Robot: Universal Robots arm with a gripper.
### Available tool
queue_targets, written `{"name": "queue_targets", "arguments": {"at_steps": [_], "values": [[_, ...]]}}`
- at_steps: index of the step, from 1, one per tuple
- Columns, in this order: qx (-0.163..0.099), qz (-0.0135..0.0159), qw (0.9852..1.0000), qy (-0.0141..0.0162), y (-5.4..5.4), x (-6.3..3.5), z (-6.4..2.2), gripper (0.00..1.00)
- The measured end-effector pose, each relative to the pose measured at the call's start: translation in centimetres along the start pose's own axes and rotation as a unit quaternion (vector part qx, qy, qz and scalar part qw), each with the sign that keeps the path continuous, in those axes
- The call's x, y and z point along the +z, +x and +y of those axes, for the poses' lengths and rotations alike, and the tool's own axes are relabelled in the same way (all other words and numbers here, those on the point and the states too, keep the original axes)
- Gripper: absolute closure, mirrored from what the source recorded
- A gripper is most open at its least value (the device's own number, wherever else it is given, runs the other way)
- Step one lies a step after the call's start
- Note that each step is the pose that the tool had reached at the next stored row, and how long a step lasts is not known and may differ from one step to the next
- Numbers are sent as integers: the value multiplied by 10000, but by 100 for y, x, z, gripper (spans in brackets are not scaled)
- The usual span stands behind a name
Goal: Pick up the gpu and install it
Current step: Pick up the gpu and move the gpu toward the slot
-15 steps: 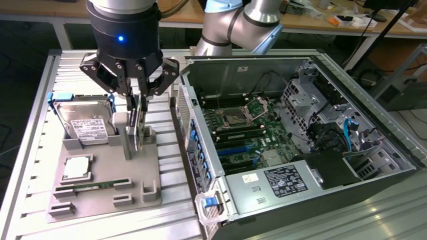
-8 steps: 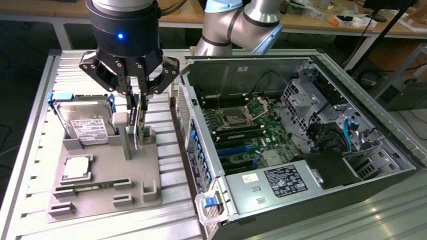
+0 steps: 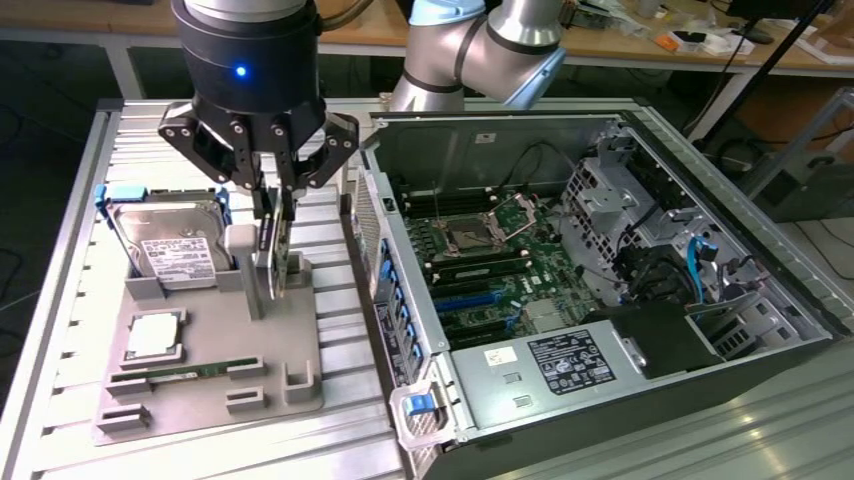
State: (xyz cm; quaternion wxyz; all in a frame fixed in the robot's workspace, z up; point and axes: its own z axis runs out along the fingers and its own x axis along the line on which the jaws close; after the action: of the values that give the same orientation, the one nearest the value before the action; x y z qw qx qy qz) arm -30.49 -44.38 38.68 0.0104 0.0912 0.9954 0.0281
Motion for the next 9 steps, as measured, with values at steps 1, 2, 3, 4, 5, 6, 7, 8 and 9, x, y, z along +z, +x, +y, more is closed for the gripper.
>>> {"name": "queue_targets", "arguments": {"at_steps": [1, 2, 3, 4, 5, 6, 7, 8, 9], "values": [[0, 0, 10000, 0, 0, -5, 0, 73], [0, 0, 10000, 0, 0, -14, 1, 73], [0, 0, 10000, 0, -1, -24, 2, 73], [0, 0, 10000, 0, -1, -39, 3, 73], [0, 0, 10000, 0, -1, -54, 3, 73], [0, 1, 10000, 0, -1, -72, 5, 73], [0, 1, 10000, 1, -2, -96, 6, 73], [0, 1, 10000, 0, -2, -111, 7, 73], [0, 0, 10000, 0, -2, -125, 8, 73]]}}
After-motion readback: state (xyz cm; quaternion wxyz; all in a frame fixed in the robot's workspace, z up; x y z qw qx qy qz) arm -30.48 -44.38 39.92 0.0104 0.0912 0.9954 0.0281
